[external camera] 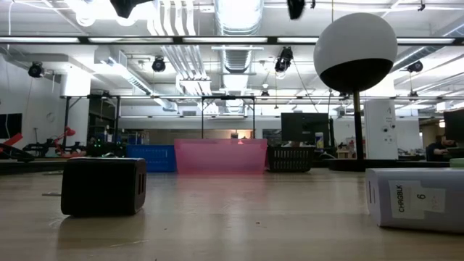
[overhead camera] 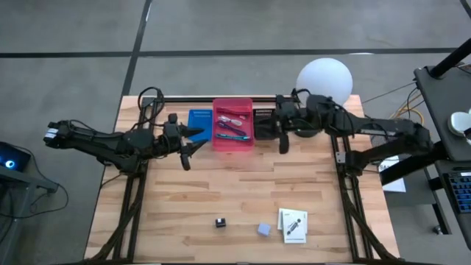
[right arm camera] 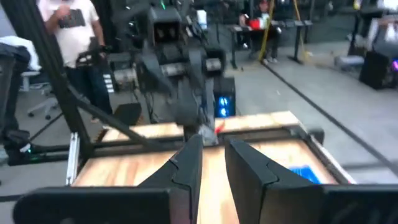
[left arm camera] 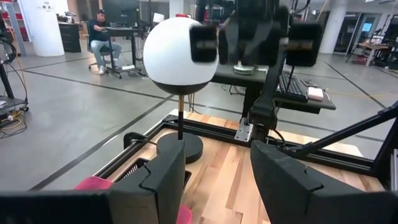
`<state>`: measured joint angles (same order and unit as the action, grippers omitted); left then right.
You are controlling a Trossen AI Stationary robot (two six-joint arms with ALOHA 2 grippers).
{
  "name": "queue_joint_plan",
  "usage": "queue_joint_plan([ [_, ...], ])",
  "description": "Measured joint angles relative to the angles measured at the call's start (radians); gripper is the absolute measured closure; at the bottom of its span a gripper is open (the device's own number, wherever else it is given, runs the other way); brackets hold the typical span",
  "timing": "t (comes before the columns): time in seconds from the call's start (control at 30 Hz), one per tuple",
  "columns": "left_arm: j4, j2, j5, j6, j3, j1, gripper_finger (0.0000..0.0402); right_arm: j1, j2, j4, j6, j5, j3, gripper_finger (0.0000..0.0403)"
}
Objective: Pick and place items into bin
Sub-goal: Put the black charger adapter into the blue bin
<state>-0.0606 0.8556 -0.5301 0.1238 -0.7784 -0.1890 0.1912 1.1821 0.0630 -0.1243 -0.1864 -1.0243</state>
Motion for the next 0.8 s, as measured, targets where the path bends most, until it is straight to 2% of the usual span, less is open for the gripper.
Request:
queue_joint_plan([
  [0.13,-0.002,0.01,0.0,0.0,0.0,0.0,0.0235,0.005,-0.102,0.0,-0.054,0.084,0.133,0.0344],
  [0.33,-0.022,0.056,0.001,0.002,0.0,0.0,0.0235,0.003,-0.192,-0.001,-0.11,0.089,0.253,0.0342],
  [0.57,-0.095,0.126,0.015,0.155,-0.018,-0.002,0.0235,0.003,-0.255,-0.004,-0.054,0.09,0.266,0.0326],
  [0.8,-0.096,0.191,0.158,0.355,-0.064,-0.004,0.0235,0.004,-0.282,-0.005,0.027,0.108,0.266,0.0316],
])
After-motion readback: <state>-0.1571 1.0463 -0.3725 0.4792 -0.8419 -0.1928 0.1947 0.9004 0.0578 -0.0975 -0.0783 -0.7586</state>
